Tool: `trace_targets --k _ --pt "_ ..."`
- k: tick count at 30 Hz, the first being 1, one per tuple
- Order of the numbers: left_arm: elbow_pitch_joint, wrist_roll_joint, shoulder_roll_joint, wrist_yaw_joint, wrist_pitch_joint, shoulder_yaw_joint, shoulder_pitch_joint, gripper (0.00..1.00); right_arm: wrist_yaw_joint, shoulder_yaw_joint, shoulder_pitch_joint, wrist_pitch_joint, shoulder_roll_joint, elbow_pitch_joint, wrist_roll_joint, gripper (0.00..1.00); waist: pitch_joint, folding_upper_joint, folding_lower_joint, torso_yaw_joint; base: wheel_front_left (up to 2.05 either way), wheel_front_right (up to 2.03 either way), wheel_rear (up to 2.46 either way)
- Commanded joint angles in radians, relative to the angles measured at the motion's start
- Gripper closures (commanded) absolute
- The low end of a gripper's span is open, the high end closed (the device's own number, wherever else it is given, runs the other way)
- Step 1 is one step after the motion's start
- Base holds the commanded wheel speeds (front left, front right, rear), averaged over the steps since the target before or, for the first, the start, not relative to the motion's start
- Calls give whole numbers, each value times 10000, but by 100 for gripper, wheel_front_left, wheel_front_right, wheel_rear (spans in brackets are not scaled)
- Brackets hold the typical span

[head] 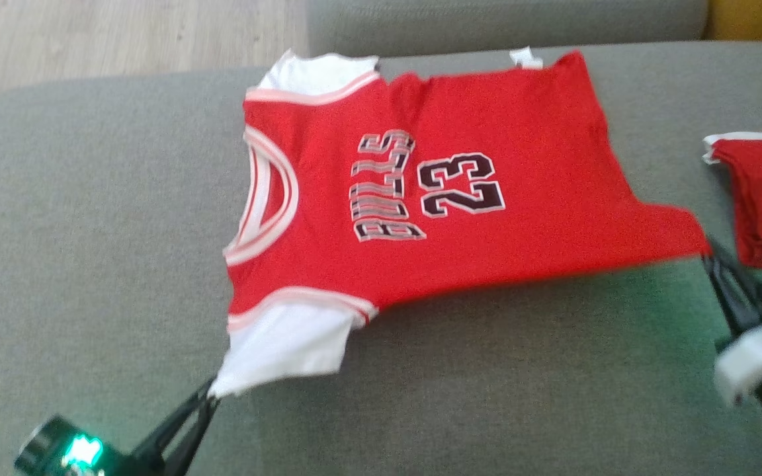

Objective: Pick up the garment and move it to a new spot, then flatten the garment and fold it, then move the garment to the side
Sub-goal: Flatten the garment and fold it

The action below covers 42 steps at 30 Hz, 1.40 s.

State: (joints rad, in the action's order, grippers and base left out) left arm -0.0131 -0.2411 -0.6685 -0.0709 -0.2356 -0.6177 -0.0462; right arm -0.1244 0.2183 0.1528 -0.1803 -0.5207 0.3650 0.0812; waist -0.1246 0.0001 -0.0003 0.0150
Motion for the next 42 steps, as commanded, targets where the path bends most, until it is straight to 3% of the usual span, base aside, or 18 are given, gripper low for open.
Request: trace_targets --k 1,8,14,19,28,38,41,42 --pt "435 -97 -496 -171 85 411 200 100 -63 -195 -357 121 -336 -652 77 100 122 -1 3 -67 0 0 0" --pt "1599 -611 -889 -363 643 403 -874 100 -63 -1331 -2931 1364 -184 -3341 14 100 198 -1 3 -58 0 0 0" --pt "1577 -391 -794 -352 673 416 -297 100 -63 -1620 -3269 2142 53 -4024 -42 100 78 -1 3 2 0 0 0" --pt "1168 223 -438 -218 653 329 1111 100 -63 -1543 -2804 2684 246 -3953 -185 100 -278 -1 3 108 0 0 0" --pt "-264 1159 -26 542 353 260 4220 100 -63 -1512 -1258 3286 360 -3358 109 100 -1160 -1 3 80 0 0 0" --pt "-2218 1791 586 1305 -90 -80 6837 100 -63 -990 671 3169 359 -2108 228 100 -1971 -1 3 51 0 0 0" --pt "-2793 1919 845 1206 -187 -125 7224 100 -63 -721 1070 2815 387 -1628 349 81 -2044 -1 3 61 0 0 0" --pt "-2995 1957 910 1156 -204 -145 7289 100 -63 -655 1207 2658 408 -1481 378 66 -2059 -1 3 52 0 0 0"
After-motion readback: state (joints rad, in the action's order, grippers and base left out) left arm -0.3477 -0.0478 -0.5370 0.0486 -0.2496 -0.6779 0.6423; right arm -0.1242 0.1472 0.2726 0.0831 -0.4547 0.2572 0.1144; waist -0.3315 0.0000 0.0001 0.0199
